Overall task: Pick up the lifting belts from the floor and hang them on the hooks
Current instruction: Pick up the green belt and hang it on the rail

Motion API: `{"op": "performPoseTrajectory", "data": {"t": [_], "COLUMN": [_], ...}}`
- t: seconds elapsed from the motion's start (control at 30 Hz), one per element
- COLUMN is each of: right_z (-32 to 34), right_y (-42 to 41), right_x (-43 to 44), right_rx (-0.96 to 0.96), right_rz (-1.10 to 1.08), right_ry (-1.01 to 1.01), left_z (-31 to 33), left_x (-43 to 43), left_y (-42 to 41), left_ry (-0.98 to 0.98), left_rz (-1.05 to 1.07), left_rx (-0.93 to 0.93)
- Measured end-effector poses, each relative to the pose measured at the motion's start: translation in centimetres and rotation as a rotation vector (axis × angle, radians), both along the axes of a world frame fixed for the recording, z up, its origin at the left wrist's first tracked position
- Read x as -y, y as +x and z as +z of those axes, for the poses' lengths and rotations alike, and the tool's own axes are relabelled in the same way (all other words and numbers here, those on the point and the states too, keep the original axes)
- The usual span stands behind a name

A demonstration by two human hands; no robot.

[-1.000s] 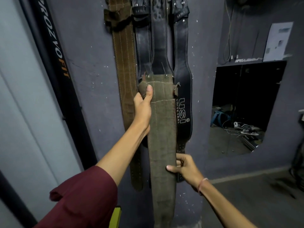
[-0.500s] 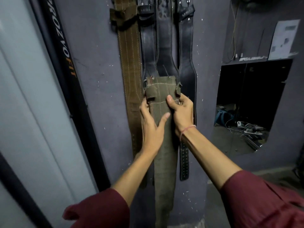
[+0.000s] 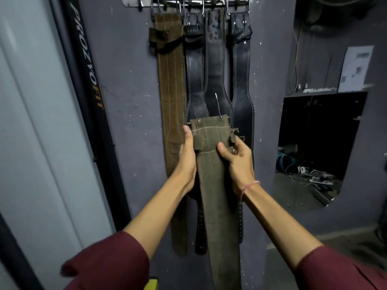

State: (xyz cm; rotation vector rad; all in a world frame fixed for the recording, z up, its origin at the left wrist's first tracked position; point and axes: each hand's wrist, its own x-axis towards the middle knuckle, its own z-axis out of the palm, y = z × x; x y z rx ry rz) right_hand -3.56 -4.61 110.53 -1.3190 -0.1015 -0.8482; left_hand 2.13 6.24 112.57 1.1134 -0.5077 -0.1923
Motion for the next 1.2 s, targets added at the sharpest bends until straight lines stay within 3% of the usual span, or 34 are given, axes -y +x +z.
{"op": "performPoseTrajectory", "data": {"t": [0.1,0.27,0.63,0.97,1.2], "right_z": [0.0,0.6,7.0,16.1,26.6], "right_y": [0.4,2.3,9.7,18.7,24.3], "right_x": [-0.5,-2.1,-4.4,-3.9,-3.7], "right_rx": [-0.021,-0.025,0.064,0.253,0.362], "right_rz": [0.059,0.096,-0.417,-0.37,-0.375], "right_ry": [-0.036,-0.067,-0.276,-0.346,-0.375], "left_z": [2.4,3.3,4.9,13.9,24.1], "left_x": [-0.5,-1.0,-2.5,-2.0,-2.0], "left_y": [1.8,3.7,6.9,16.2,22.3], "left_ry": [-0.023,-0.062,-0.006,0.041,-0.06], "left_rz": [0.116,0.324,0.608,1.042,1.212], "left_rx": [-0.022,0.182,0.477,0.669,0.743]}}
